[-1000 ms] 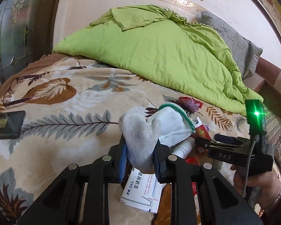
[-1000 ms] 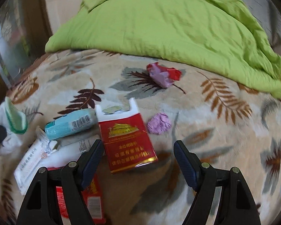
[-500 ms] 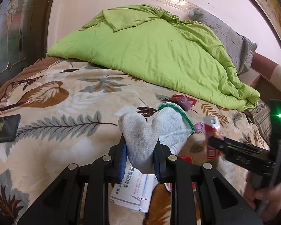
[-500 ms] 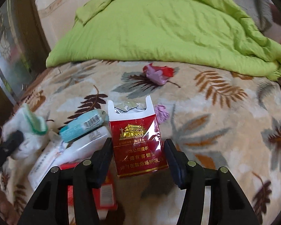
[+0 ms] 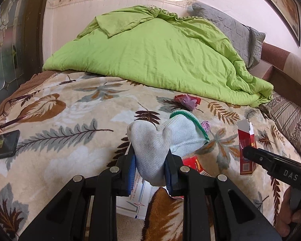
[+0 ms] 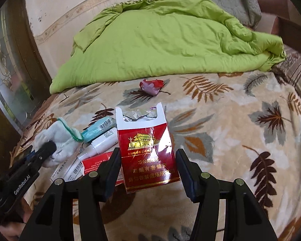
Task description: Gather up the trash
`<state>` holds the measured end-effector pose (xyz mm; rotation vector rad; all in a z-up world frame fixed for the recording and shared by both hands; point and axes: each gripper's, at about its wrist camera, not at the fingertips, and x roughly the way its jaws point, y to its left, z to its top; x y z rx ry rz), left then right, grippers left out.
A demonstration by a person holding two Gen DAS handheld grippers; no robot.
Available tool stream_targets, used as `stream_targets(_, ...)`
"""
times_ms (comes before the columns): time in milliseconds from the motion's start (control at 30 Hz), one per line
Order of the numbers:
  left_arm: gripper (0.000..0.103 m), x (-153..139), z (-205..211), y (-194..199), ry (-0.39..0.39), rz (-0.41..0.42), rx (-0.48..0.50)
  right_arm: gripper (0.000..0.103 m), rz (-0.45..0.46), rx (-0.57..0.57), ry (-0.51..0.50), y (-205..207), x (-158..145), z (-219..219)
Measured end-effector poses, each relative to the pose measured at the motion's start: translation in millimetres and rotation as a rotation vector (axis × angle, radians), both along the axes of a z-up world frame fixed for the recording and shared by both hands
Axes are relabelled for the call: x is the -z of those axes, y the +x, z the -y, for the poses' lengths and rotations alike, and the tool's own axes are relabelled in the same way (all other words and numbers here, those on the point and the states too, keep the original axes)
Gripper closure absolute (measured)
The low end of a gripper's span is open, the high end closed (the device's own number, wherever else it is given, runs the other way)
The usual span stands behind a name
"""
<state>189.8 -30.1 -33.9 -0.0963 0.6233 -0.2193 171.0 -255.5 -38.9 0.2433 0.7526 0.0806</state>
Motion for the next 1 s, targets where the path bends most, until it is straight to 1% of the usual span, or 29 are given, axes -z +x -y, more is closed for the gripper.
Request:
stream_targets(133,0.08,0.6,1.1,0.3,0.002,-0.001,0.001,0.044,-0.019,0.009,0.015,6.4,5.7,5.6)
stream_targets(1000,0.08,1.6,5.1,-0.5,0.01,-0.002,0.014,0.044,-0.002,0.008,0.014,7.0,4.4,3.9)
